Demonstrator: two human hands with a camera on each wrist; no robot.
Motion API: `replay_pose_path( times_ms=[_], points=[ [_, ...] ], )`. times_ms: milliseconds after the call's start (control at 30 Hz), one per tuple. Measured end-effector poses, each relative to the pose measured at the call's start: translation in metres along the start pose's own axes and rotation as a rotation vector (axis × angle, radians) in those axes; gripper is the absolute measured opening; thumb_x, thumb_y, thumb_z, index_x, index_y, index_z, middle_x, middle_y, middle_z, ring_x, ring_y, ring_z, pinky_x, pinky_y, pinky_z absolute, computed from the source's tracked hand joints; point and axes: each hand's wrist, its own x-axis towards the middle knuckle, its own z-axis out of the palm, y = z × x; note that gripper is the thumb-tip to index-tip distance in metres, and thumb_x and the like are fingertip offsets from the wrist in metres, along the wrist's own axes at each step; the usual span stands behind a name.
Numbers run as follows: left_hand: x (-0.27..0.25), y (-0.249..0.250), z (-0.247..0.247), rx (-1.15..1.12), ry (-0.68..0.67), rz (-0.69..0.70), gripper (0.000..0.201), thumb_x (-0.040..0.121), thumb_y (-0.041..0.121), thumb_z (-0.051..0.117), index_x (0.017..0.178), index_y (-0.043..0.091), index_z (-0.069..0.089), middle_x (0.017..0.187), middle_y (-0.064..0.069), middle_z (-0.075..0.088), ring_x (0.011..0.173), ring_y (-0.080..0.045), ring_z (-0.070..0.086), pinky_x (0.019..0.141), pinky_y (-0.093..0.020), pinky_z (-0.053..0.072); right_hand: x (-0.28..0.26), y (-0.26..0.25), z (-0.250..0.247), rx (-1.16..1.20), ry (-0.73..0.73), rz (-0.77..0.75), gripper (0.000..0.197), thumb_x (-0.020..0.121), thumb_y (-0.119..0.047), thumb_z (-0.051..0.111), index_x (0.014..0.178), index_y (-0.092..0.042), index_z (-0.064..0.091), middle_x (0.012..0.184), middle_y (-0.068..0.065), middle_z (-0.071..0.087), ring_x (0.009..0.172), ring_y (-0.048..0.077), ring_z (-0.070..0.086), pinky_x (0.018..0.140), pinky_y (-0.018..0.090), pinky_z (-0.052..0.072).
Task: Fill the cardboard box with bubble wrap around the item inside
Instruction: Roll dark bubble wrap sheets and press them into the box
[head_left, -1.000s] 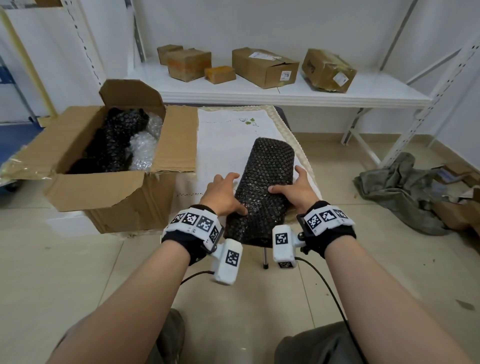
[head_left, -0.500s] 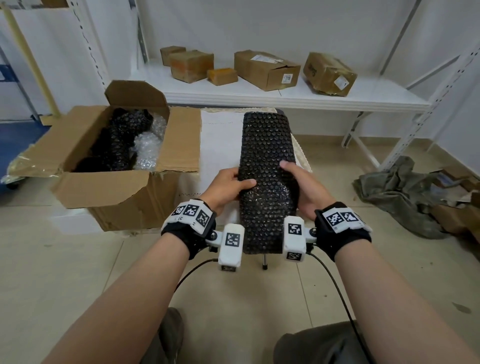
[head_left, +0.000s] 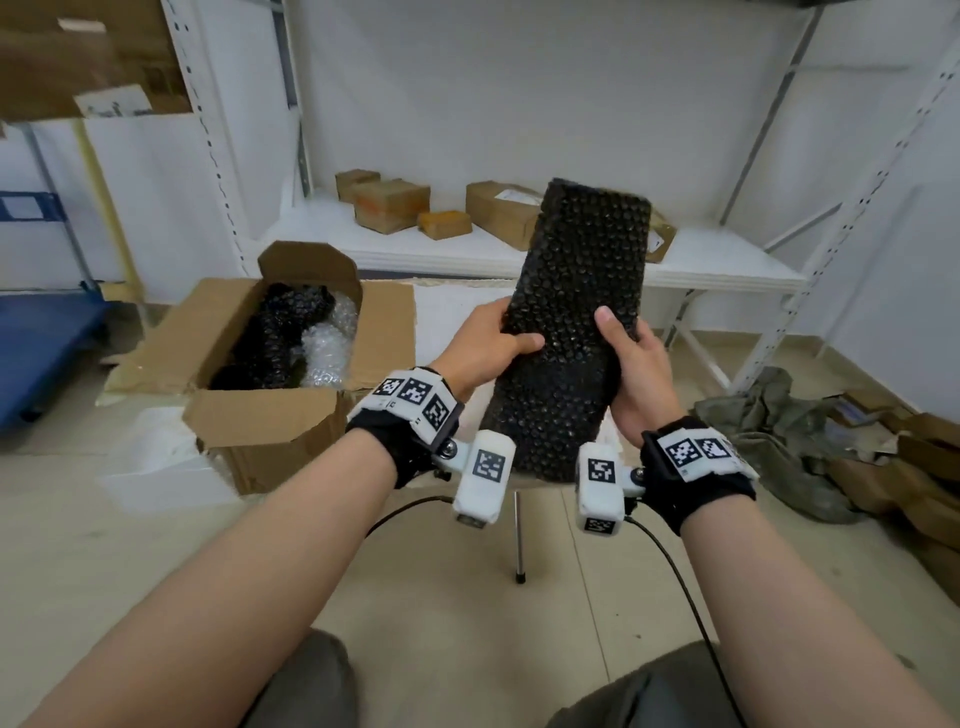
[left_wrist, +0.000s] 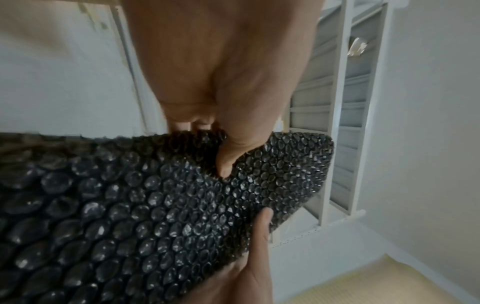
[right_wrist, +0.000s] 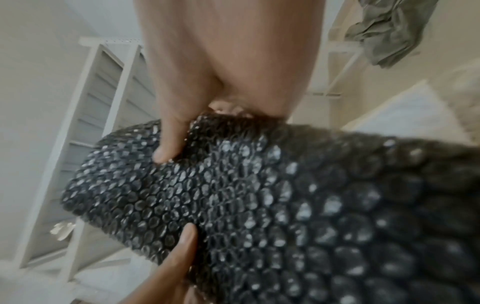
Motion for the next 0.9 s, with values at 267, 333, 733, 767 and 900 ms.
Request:
replay_pose_path(
  times_ms=[267, 333, 733, 767, 900],
  points=[
    [-0.005, 0.073, -0.103, 0.019, 0.090, 0.168, 0.042, 0.091, 0.006, 0.062, 0.132, 0.009, 0.054, 0.124, -0.006, 0.065, 0.114, -0.018, 0.063, 0.095, -0.031, 0.053, 0.004, -0.022, 0.092, -0.307, -0.298, 0.030, 0.050, 0.083, 0.004, 0.071, 0.129, -0.003, 0.054, 0.124, 0.013, 0.067, 0.114, 0.027, 0.065, 0.094, 0.036, 0.055],
    [-0.010, 0.082, -0.130, 0.053, 0.117, 0.181, 0.042, 0.092, 0.007, 0.062, 0.133, 0.010, 0.053, 0.123, -0.005, 0.065, 0.111, -0.016, 0.064, 0.092, -0.029, 0.054, 0.008, -0.017, 0.120, -0.285, -0.293, 0.001, 0.044, 0.083, 0.007, 0.069, 0.123, -0.006, 0.057, 0.123, 0.014, 0.067, 0.114, 0.028, 0.065, 0.097, 0.040, 0.054],
    [-0.047, 0.048, -0.248, 0.400, 0.164, -0.041, 0.039, 0.091, 0.003, 0.062, 0.124, 0.022, 0.053, 0.105, -0.004, 0.066, 0.091, -0.016, 0.065, 0.066, -0.029, 0.059, 0.023, 0.061, 0.232, -0.275, -0.335, 0.129, 0.038, 0.089, -0.005, 0.068, 0.126, -0.007, 0.058, 0.127, 0.016, 0.065, 0.116, 0.031, 0.063, 0.102, 0.050, 0.049],
    [-0.048, 0.042, -0.253, 0.403, 0.174, -0.057, 0.039, 0.092, 0.003, 0.061, 0.126, 0.021, 0.052, 0.104, -0.004, 0.066, 0.089, -0.017, 0.065, 0.062, -0.029, 0.058, 0.026, 0.067, 0.235, -0.312, -0.357, 0.147, 0.035, 0.090, -0.011, 0.069, 0.124, -0.013, 0.059, 0.127, 0.013, 0.066, 0.115, 0.030, 0.064, 0.102, 0.051, 0.049],
    [-0.042, 0.022, -0.267, 0.462, 0.194, -0.090, 0.045, 0.093, 0.002, 0.058, 0.134, 0.017, 0.045, 0.108, -0.006, 0.061, 0.093, -0.023, 0.062, 0.066, -0.039, 0.058, 0.032, 0.079, 0.239, -0.667, -0.445, 0.115, 0.041, 0.075, -0.031, 0.072, 0.110, -0.022, 0.053, 0.123, 0.013, 0.066, 0.112, 0.031, 0.063, 0.099, 0.052, 0.051]
  ],
)
